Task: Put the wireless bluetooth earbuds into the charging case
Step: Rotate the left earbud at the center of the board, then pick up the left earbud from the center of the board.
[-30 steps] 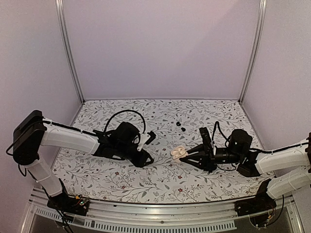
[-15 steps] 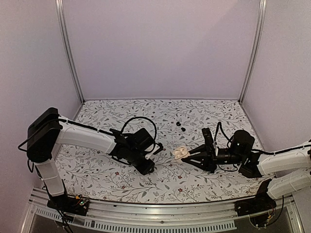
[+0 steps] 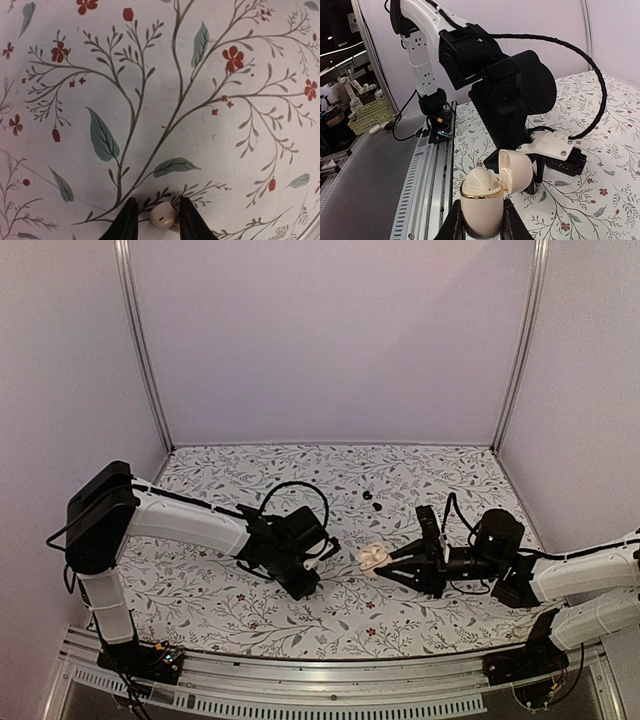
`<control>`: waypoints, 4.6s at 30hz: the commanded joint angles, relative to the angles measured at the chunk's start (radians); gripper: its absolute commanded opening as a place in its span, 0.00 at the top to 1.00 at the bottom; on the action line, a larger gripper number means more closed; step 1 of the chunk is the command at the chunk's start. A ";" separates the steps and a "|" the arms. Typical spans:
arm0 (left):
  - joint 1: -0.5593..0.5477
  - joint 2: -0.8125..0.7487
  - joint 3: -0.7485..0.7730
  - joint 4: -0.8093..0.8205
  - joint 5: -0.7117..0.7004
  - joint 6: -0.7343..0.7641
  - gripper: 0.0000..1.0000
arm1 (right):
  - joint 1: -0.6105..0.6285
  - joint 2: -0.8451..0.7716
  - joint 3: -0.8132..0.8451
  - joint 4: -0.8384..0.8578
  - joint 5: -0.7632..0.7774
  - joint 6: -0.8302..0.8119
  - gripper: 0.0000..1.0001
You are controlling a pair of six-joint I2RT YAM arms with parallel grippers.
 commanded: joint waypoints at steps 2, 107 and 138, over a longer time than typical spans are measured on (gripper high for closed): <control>-0.016 0.021 0.020 -0.024 -0.008 0.020 0.77 | -0.006 -0.021 -0.011 0.003 0.010 -0.006 1.00; 0.070 -0.044 -0.555 1.121 0.045 0.344 0.62 | -0.046 -0.099 -0.022 -0.064 0.007 -0.010 1.00; 0.083 -0.108 -0.530 0.979 0.082 0.298 0.94 | -0.053 -0.108 -0.023 -0.087 -0.021 -0.047 1.00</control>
